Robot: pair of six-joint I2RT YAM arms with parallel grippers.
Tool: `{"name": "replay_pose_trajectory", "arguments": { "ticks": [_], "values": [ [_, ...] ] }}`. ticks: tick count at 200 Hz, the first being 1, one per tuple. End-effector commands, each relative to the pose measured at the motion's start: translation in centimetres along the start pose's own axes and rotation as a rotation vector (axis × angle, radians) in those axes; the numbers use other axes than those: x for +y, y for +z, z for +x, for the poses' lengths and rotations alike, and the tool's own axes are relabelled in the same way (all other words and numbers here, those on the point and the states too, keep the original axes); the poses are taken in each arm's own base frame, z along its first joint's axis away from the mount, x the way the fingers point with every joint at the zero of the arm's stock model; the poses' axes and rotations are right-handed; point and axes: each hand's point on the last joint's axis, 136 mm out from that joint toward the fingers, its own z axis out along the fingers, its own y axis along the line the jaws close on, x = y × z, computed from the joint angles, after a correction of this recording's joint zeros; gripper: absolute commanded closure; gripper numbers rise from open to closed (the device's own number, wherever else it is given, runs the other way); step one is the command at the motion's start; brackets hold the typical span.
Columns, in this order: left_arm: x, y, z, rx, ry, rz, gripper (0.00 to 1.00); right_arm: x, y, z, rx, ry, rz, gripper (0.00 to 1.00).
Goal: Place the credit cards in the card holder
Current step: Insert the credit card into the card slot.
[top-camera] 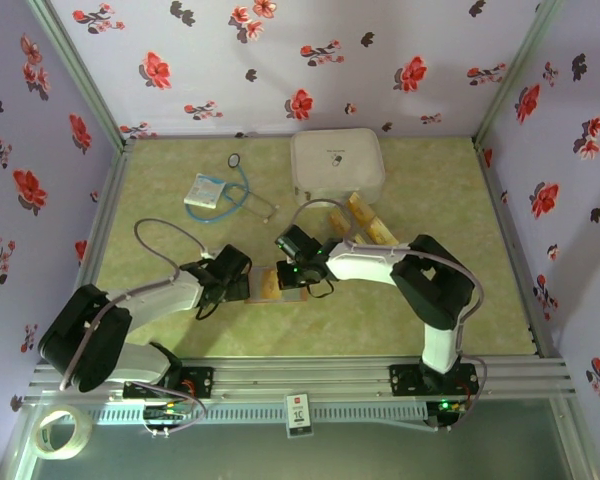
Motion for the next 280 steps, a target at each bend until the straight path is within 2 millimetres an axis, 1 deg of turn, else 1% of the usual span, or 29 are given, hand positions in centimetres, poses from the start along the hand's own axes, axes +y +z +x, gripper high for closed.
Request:
{"name": "replay_pose_trajectory", "arguments": {
  "ticks": [1,86,104,117,156,174,200,223,245,280],
  "values": [
    [-0.2,0.2,-0.3,0.008,0.009,-0.003,0.00,0.7,0.5,0.2,0.019,-0.031,0.009,0.98],
    [-0.4,0.2,-0.2,0.012,0.008,0.009,0.00,3.2,1.8,0.4,0.046,-0.061,-0.027,0.98],
    [-0.4,0.1,-0.3,0.009,0.008,0.012,0.00,3.7,1.8,0.4,0.048,-0.068,-0.036,0.99],
    [-0.4,-0.1,-0.5,0.005,0.008,0.012,0.00,3.4,1.3,0.4,0.040,-0.078,-0.019,0.99],
    [-0.2,-1.0,-1.2,-0.012,-0.002,0.006,0.00,2.7,-1.0,-0.4,-0.012,-0.096,0.014,0.97],
    [0.3,-1.5,-1.7,-0.024,-0.011,-0.006,0.00,2.3,-1.4,-0.3,-0.021,-0.093,0.023,0.97],
    [1.3,-2.3,-2.5,-0.043,-0.029,-0.032,0.00,1.7,-1.2,0.2,-0.016,-0.091,0.031,0.97],
    [2.0,-2.6,-2.7,-0.048,-0.042,-0.044,0.00,1.1,-0.9,0.4,-0.011,-0.082,0.032,0.98],
    [2.2,-2.7,-2.7,-0.048,-0.045,-0.046,0.00,1.3,-1.0,0.3,-0.014,-0.084,0.017,0.98],
    [2.1,-2.3,-2.4,-0.038,-0.045,-0.040,0.00,2.1,-1.0,-0.3,-0.021,-0.095,-0.003,0.99]
  ]
}}
